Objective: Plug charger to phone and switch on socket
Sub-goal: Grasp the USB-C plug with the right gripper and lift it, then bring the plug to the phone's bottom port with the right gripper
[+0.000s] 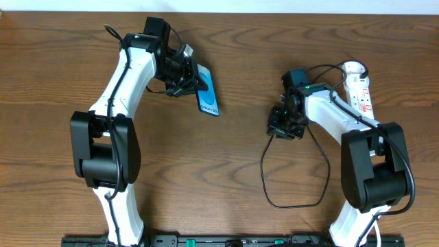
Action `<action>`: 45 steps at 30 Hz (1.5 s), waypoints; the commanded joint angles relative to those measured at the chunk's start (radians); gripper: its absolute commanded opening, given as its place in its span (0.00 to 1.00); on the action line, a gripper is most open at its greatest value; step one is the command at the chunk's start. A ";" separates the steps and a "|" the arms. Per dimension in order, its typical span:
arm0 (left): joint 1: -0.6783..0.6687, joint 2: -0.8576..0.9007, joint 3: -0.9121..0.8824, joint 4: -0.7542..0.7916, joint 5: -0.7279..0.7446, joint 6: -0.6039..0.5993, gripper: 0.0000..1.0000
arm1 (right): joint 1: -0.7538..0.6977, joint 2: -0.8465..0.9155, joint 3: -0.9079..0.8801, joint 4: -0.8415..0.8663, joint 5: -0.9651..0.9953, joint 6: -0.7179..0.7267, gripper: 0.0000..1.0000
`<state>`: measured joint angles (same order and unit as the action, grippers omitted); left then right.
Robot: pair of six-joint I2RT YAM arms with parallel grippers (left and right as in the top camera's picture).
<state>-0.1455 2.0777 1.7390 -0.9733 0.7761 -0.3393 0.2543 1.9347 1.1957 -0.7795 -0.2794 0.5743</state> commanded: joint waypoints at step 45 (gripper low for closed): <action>0.002 -0.256 -0.002 0.494 0.494 -0.014 0.07 | 0.016 -0.439 -0.018 0.169 -0.614 -0.389 0.01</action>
<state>-0.1459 1.9415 1.7256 -0.4892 1.3495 -0.2951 0.2722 1.5345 1.1767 -0.6388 -0.7330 0.2241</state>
